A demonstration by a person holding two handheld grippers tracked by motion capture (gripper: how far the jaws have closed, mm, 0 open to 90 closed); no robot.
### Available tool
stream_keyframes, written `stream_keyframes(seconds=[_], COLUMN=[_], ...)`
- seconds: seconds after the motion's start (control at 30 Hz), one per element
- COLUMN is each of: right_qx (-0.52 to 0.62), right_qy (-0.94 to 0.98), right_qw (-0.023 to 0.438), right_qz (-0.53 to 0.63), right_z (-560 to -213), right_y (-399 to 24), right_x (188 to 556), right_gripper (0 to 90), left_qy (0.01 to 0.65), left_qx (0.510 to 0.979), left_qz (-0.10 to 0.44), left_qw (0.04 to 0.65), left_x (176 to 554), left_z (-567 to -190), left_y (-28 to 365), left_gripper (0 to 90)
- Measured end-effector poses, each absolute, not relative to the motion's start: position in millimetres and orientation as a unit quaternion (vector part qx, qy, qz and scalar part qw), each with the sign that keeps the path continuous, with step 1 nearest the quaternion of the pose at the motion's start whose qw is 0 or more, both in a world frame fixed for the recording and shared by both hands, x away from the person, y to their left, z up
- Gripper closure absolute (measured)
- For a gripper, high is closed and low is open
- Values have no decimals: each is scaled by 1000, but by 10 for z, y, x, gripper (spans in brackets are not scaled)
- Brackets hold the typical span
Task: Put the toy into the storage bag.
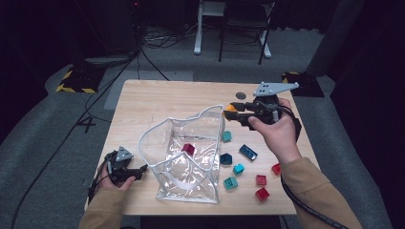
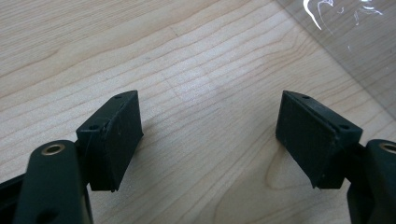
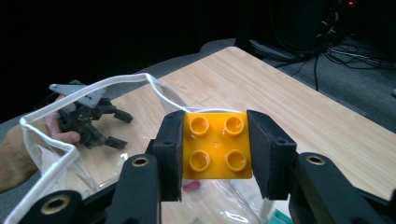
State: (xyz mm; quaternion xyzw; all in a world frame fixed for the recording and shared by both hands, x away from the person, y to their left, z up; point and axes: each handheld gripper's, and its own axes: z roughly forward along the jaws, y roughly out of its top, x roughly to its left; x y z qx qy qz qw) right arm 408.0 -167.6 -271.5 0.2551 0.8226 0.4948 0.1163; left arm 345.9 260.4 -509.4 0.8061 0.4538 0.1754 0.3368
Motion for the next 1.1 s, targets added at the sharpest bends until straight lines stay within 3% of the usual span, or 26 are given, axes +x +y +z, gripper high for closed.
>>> stream_keyframes(seconds=[1.1], right_qx=[183], right_qy=[851], right_qw=[47], right_qz=[489], right_z=[-2924], right_y=[-684], right_x=[4030], right_gripper=[590], left_qy=[455], left_qx=[805], left_qz=[174], left_qw=[338], left_x=[3458], left_z=[-5095], left_y=[2598], left_gripper=[227])
